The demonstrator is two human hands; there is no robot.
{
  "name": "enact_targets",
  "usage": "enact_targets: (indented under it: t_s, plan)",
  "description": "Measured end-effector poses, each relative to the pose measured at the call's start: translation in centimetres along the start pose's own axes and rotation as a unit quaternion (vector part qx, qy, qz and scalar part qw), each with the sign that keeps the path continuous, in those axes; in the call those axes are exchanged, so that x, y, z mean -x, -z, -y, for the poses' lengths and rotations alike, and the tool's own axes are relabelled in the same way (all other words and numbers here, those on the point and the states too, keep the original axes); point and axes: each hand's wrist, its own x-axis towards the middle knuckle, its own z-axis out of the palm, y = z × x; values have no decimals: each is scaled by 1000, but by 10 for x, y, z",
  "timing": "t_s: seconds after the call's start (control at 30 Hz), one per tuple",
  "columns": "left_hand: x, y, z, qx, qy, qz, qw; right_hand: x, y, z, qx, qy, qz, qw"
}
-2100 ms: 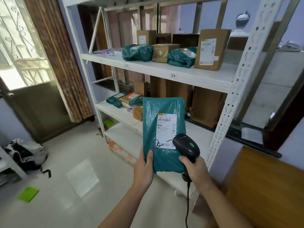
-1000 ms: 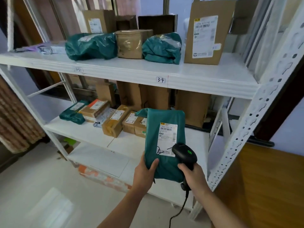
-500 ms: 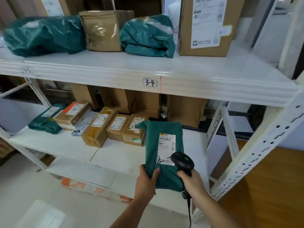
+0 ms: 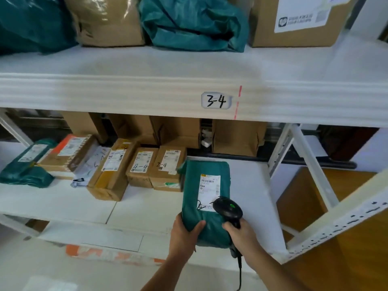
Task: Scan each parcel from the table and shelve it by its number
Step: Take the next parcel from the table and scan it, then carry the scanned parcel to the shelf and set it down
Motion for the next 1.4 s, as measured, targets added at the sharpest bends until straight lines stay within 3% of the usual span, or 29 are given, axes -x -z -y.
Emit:
enact_targets:
  t_s: [0.53, 1.03, 1.2, 1.3, 1.4]
  plan:
    - [-89, 1, -12, -6, 25, -24, 999, -44, -36, 28, 9, 22, -13, 1000]
    - [-123, -3, -33, 8, 40, -46, 998, -14, -19, 40, 4, 77, -30, 997]
    - [-122, 3, -45, -12, 70, -15, 997, 8, -6, 48, 10, 88, -41, 995]
    - [-110, 17, -57, -91, 43, -48, 994, 24, 6, 54, 16, 90, -51, 994]
    - [-88, 35, -74, -156, -46, -82, 983, 46, 19, 66, 45, 108, -70, 991]
